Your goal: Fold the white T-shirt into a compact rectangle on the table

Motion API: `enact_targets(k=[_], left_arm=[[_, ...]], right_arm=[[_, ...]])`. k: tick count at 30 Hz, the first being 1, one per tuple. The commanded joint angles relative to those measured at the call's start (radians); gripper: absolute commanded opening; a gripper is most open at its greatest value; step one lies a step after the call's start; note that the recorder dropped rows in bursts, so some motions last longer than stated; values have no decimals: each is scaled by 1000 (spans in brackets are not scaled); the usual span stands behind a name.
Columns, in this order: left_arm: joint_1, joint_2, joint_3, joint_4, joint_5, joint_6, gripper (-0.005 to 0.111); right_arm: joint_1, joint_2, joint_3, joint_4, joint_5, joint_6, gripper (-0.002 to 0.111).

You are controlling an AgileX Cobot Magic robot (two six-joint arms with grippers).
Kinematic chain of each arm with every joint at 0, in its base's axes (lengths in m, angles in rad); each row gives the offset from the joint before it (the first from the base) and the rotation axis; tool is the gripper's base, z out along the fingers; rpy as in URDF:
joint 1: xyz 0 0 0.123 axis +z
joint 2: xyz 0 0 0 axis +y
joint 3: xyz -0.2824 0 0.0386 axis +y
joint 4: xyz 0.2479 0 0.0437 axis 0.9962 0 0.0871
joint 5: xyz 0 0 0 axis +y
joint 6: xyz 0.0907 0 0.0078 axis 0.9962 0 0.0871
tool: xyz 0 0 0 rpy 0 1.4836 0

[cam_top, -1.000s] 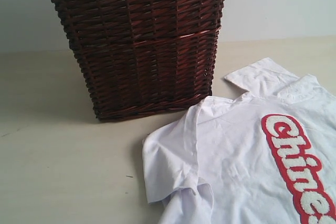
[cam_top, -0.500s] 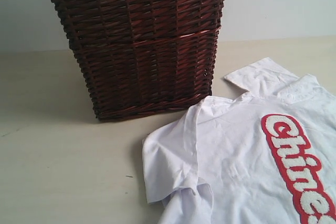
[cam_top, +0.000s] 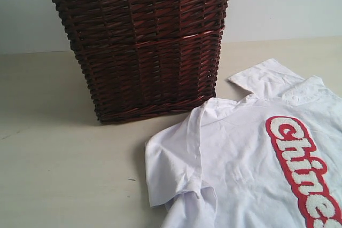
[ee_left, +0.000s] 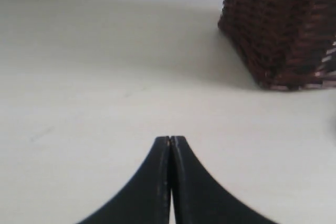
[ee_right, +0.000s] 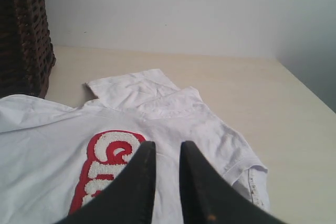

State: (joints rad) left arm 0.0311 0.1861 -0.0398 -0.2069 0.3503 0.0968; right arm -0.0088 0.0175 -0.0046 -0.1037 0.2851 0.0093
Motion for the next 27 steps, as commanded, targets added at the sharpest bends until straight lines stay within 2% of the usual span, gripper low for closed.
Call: enact_targets(k=[1,2,5,8,10,12,16,24,27], left_arm=[[-41,451,-241,-34,139,16,0],[-55,583,-323,-47,231,43,0],[-64,822,-544,-107,544,179,0],[-64,997,-692,-115,771,347,0],[-64,1062,-754,-120,831,401,0],[-64,1118,-795,-155,841,480,0],[-64,1170,-802,-232,773,646,0],[-64,1238,-775,-300,581,668,0],[-64,1280,-775,-538,599,692,0]], right_arm=[[-2,-6,5,-2,-2,-9,17],[-2,-6,5,-2,-2,-9,17],[-2,-6,5,-2,-2,-9,17],[-2,-6,5,0,-2,-9,17],[-2,-6,5,0,-2,-9,17],[-2,-6,5,0,-2,-9,17],[-2,-6,5,0,-2,-9,17],[-2,-6,5,0,-2,-9,17],[-2,-6,5,0,-2,-9,17]])
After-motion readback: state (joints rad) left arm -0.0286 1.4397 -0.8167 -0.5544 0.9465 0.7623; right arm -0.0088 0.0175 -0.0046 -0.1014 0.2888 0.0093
